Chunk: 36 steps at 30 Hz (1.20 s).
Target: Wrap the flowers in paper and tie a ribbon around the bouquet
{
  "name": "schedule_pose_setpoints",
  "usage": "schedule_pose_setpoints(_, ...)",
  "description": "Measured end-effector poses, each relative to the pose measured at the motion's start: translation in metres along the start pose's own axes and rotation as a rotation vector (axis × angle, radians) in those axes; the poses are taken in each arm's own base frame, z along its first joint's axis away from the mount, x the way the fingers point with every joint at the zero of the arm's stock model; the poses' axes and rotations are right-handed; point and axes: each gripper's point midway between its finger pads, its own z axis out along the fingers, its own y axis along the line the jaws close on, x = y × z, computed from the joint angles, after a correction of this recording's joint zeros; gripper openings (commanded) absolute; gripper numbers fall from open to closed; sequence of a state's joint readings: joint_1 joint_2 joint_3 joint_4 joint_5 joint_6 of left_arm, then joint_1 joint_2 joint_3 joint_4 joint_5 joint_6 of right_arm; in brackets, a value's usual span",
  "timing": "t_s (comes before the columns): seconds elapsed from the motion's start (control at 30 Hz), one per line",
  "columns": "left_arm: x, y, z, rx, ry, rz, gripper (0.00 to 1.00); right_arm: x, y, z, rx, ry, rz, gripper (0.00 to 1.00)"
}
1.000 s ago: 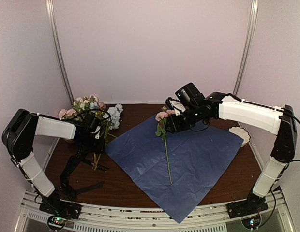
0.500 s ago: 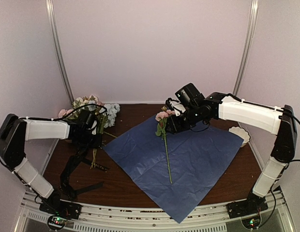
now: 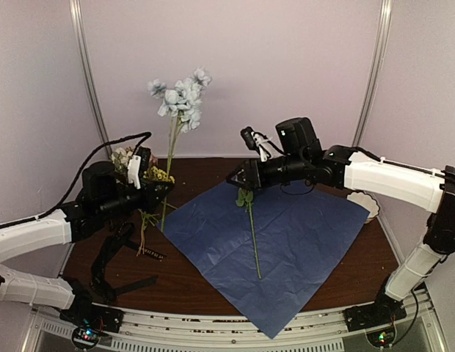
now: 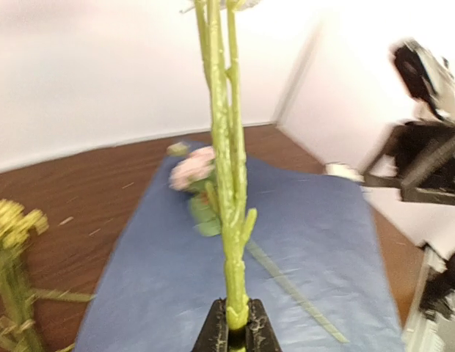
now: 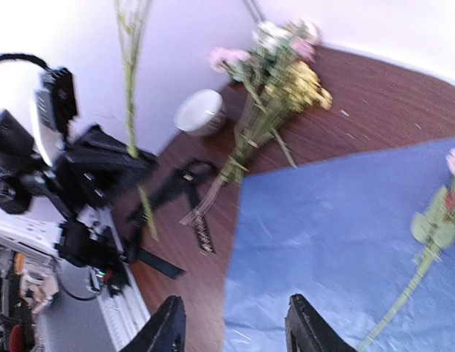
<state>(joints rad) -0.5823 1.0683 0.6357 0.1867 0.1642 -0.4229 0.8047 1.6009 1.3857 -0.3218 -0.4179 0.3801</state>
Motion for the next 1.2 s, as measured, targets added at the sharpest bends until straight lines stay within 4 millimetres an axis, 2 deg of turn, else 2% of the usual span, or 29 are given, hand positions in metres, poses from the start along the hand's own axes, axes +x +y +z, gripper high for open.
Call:
schedule_pose_setpoints(0.07,-0.01,-0.035,0.003,0.124,-0.034,0.025,0.0,-0.023,0.036,-0.002,-0.133,-0.096,-0.01,0.57)
schedule_pose_setpoints(0.13,-0.019,-0.063,0.005,0.224,-0.061,0.044,0.0,-0.04,0.062,-0.004,-0.235,-0.168,-0.018,0.61)
schedule_pose_setpoints(0.2,-0.026,-0.084,0.01,0.295,-0.075,0.057,0.0,-0.058,0.086,-0.005,-0.321,-0.229,-0.027,0.64)
schedule_pose_setpoints(0.27,-0.032,-0.102,0.014,0.354,-0.089,0.068,0.0,-0.071,0.101,-0.004,-0.381,-0.274,-0.028,0.63)
schedule_pose_setpoints(0.3,-0.033,-0.109,0.017,0.376,-0.091,0.072,0.0,-0.076,0.106,-0.002,-0.404,-0.292,-0.027,0.59)
schedule_pose_setpoints(0.33,-0.033,-0.113,0.019,0.391,-0.091,0.074,0.0,-0.078,0.107,-0.001,-0.414,-0.298,-0.024,0.5)
schedule_pose_setpoints(0.4,-0.03,-0.12,0.022,0.414,-0.084,0.074,0.0,-0.078,0.108,0.003,-0.424,-0.305,-0.011,0.23)
schedule_pose_setpoints(0.47,-0.027,-0.125,0.025,0.432,-0.072,0.076,0.0,-0.078,0.105,0.007,-0.419,-0.303,0.009,0.0)
schedule_pose_setpoints(0.5,-0.027,-0.127,0.026,0.441,-0.071,0.078,0.05,-0.078,0.104,0.008,-0.413,-0.302,0.015,0.0)
schedule_pose_setpoints(0.53,-0.027,-0.129,0.026,0.446,-0.074,0.079,0.32,-0.079,0.1,0.009,-0.4,-0.305,0.021,0.0)
schedule_pose_setpoints(0.57,-0.028,-0.129,0.026,0.445,-0.074,0.077,0.49,-0.079,0.096,0.01,-0.389,-0.304,0.035,0.0)
schedule_pose_setpoints(0.6,-0.027,-0.129,0.026,0.444,-0.073,0.077,0.59,-0.08,0.092,0.01,-0.375,-0.305,0.048,0.0)
schedule_pose_setpoints(0.63,-0.027,-0.129,0.026,0.443,-0.073,0.077,0.65,-0.081,0.086,0.011,-0.353,-0.303,0.063,0.0)
schedule_pose_setpoints(0.7,-0.026,-0.126,0.027,0.428,-0.067,0.074,0.67,-0.076,0.075,0.014,-0.312,-0.28,0.088,0.0)
schedule_pose_setpoints(0.77,-0.022,-0.117,0.032,0.378,-0.035,0.062,0.67,-0.07,0.048,0.017,-0.223,-0.239,0.13,0.0)
schedule_pose_setpoints(0.87,-0.022,-0.084,0.042,0.234,0.021,0.036,0.66,-0.052,-0.017,0.017,-0.022,-0.149,0.203,0.0)
schedule_pose_setpoints(1.0,-0.016,0.001,0.055,-0.074,0.118,-0.053,0.66,-0.013,-0.101,0.011,0.234,-0.01,0.299,0.0)
schedule_pose_setpoints(1.1,0.015,0.076,0.05,-0.298,0.234,-0.15,0.66,0.022,-0.145,0.017,0.353,0.1,0.358,0.01)
schedule_pose_setpoints(1.17,0.043,0.121,0.041,-0.431,0.325,-0.207,0.66,0.044,-0.163,0.025,0.399,0.166,0.387,0.16)
schedule_pose_setpoints(1.2,0.054,0.134,0.037,-0.473,0.363,-0.224,0.66,0.056,-0.171,0.03,0.417,0.199,0.398,0.22)
